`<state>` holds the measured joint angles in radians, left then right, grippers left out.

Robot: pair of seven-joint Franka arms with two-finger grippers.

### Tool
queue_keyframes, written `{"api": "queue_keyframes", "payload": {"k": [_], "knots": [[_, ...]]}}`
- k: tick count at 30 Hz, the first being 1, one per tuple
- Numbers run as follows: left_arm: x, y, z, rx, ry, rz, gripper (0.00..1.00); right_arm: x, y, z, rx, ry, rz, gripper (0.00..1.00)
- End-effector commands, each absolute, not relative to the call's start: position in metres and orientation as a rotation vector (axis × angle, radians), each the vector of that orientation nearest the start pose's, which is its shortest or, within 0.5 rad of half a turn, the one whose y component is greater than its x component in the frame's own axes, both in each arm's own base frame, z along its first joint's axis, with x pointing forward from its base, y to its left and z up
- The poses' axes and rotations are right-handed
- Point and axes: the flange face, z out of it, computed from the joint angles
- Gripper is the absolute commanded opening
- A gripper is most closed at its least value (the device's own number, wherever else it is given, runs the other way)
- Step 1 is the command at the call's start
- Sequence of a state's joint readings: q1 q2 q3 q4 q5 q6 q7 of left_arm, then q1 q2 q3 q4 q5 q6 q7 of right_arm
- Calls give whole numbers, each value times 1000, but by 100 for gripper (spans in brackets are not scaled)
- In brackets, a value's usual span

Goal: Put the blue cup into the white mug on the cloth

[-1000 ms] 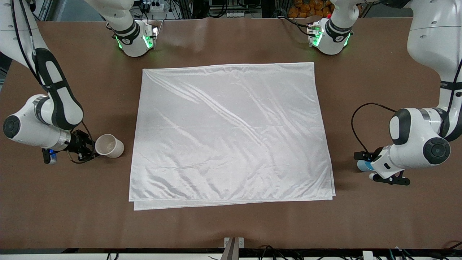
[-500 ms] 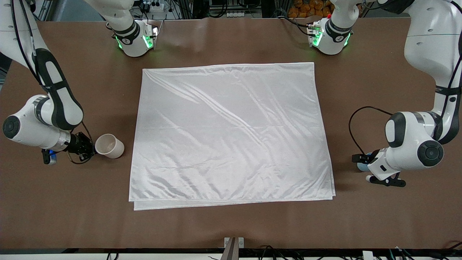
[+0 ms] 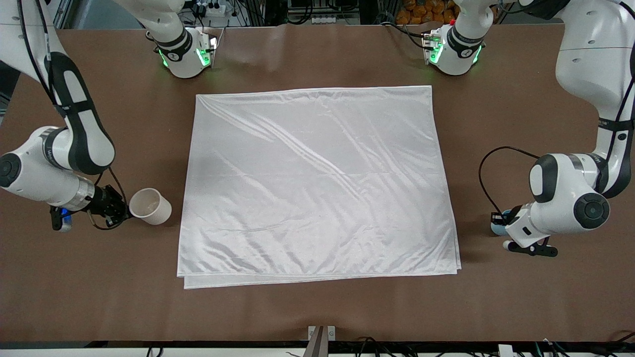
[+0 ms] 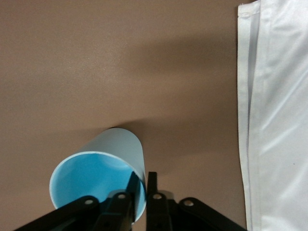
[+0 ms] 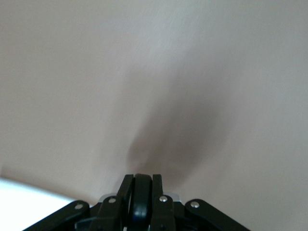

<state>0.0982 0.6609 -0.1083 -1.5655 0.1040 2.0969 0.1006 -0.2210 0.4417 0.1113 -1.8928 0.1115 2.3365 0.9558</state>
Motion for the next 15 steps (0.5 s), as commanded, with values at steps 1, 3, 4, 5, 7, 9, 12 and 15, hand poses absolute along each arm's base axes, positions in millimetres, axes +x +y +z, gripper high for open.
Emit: {"api": "queue_keyframes", "payload": {"k": [1,3,4,5,7,9,12,15], "knots": [[693,16,250,-3092,249,179,0,622,-14,294,-2527,1690,121,0],[693,21,252,-3087,237,178,0,621,5,300,-2517,1711,129,0],[693,22,254,-3086,235,176,0,620,20,303,-2515,1715,129,0],[693,22,255,-3086,234,176,0,620,34,305,-2519,1709,128,0],[693,21,258,-3086,235,171,0,618,59,308,-2527,1702,129,0],[694,20,261,-3086,237,164,0,617,77,310,-2517,1717,130,0],[694,19,270,-3086,235,148,0,612,110,311,-2515,1727,136,0],[694,16,278,-3089,235,136,0,606,144,311,-2509,1742,140,0]]}}
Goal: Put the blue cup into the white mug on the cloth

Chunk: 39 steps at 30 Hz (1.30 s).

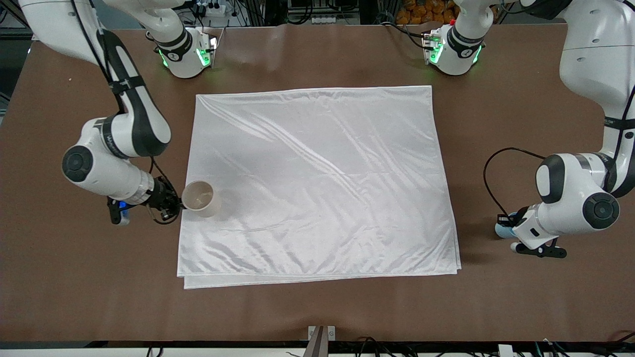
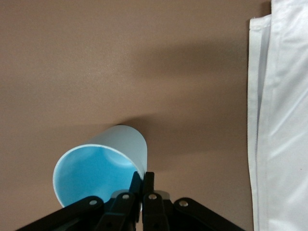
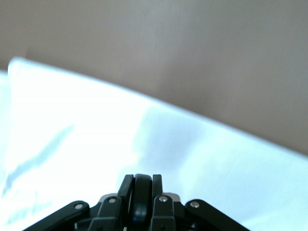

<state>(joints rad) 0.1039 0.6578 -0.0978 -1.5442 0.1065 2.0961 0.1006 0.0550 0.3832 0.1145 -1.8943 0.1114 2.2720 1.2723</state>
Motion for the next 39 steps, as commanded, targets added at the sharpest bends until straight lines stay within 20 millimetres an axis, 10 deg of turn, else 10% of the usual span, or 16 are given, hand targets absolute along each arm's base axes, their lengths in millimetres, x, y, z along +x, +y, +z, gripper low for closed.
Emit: {"api": "queue_keyframes", "payload": {"k": [1,9,18,28,39], "knots": [[695,13,284,-3088,241,126,0,604,157,311,-2502,1751,140,0],[694,-9,297,-3093,146,116,0,588,241,306,-2479,1793,155,0],[683,-87,313,-3078,-59,135,0,579,328,293,-2438,1838,174,0],[669,-153,313,-3097,-273,168,0,555,382,259,-2489,1777,200,0],[662,-183,311,-3082,-380,170,0,546,415,231,-2499,1730,199,0]]}}
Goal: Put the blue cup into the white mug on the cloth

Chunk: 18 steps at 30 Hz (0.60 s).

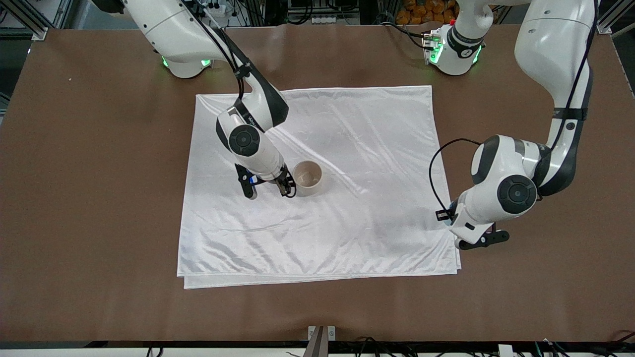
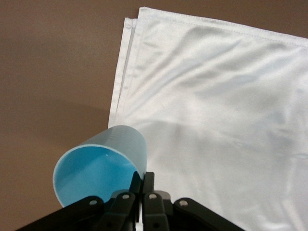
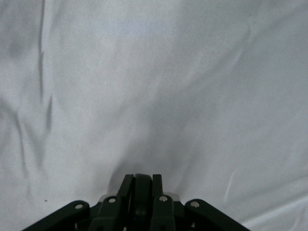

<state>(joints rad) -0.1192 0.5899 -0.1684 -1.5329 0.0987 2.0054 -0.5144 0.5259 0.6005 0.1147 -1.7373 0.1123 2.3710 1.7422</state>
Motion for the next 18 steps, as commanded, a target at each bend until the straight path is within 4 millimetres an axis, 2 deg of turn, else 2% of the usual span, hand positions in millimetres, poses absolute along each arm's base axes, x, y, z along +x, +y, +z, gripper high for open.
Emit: {"api": "queue_keyframes", "payload": {"k": [1,6,13,15,18], "knots": [[661,-189,311,-3080,-383,171,0,546,420,231,-2492,1734,199,0],[658,-198,311,-3072,-425,167,0,545,434,225,-2480,1745,201,0],[653,-229,315,-3070,-443,147,0,539,440,219,-2481,1749,214,1],[652,-238,319,-3072,-454,134,0,539,441,219,-2467,1765,226,4],[650,-252,324,-3071,-482,118,0,535,446,220,-2469,1756,229,16]]}}
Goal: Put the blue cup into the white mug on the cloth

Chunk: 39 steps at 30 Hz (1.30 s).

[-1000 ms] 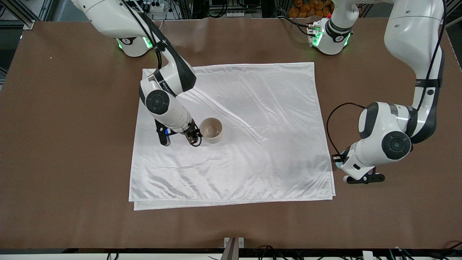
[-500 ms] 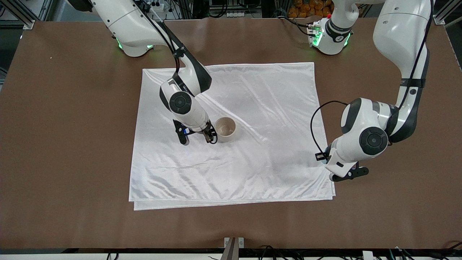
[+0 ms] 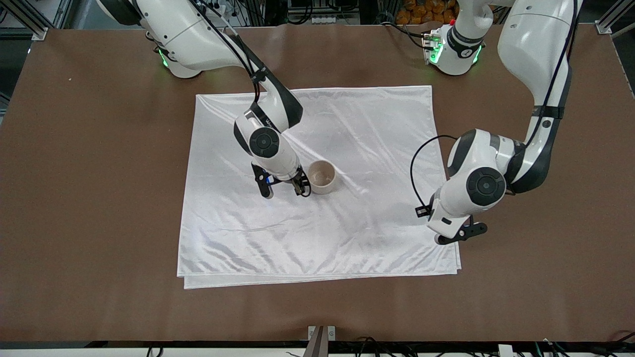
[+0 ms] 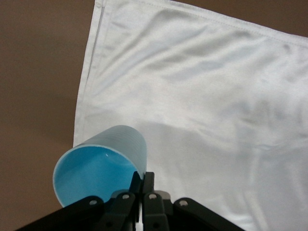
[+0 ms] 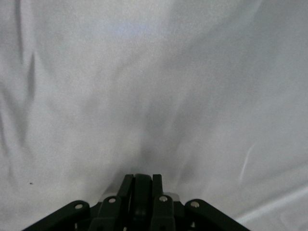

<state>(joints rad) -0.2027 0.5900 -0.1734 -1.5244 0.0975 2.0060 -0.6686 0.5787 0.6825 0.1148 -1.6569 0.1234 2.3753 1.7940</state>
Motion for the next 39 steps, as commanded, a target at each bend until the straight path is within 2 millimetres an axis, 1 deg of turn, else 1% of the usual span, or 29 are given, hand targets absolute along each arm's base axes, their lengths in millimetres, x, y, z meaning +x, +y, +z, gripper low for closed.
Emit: {"api": "queue_keyframes", "payload": {"k": [1,4,5,6,7,9,11,12,14,15,17,23,26,28,31,32,34,37,39], "knots": [[648,-257,325,-3068,-492,114,0,533,449,220,-2472,1750,229,22],[640,-276,325,-3061,-516,108,0,531,451,221,-2475,1746,229,43],[639,-282,327,-3059,-522,102,0,531,452,221,-2474,1745,228,52],[637,-287,329,-3059,-531,94,0,531,452,222,-2475,1743,230,63],[637,-291,331,-3059,-542,88,0,532,452,223,-2473,1741,227,71],[633,-299,331,-3056,-561,85,0,534,452,229,-2467,1739,221,81],[630,-307,332,-3053,-571,81,0,541,448,238,-2455,1743,216,96],[628,-311,334,-3053,-580,77,0,544,447,242,-2448,1743,211,99],[624,-318,336,-3051,-591,71,0,547,444,256,-2441,1736,197,100],[622,-322,338,-3050,-598,68,0,548,442,268,-2442,1727,187,100],[618,-329,341,-3049,-616,66,0,552,436,285,-2444,1728,175,100],[597,-370,346,-3046,-644,47,0,569,404,350,-2437,1705,100,100],[589,-386,348,-3041,-671,35,0,576,381,383,-2472,1674,52,100],[590,-391,354,-3050,-687,21,0,578,366,405,-2490,1659,30,100],[585,-400,357,-3059,-696,25,0,582,341,436,-2507,1633,5,100],[586,-403,361,-3063,-706,18,0,582,332,447,-2515,1623,-7,100],[586,-407,365,-3067,-724,10,0,581,318,466,-2535,1605,-27,100],[583,-419,372,-3081,-732,-6,0,578,293,496,-2571,1577,-56,100],[582,-422,373,-3083,-738,-7,0,577,277,513,-2586,1559,-68,100]]}}
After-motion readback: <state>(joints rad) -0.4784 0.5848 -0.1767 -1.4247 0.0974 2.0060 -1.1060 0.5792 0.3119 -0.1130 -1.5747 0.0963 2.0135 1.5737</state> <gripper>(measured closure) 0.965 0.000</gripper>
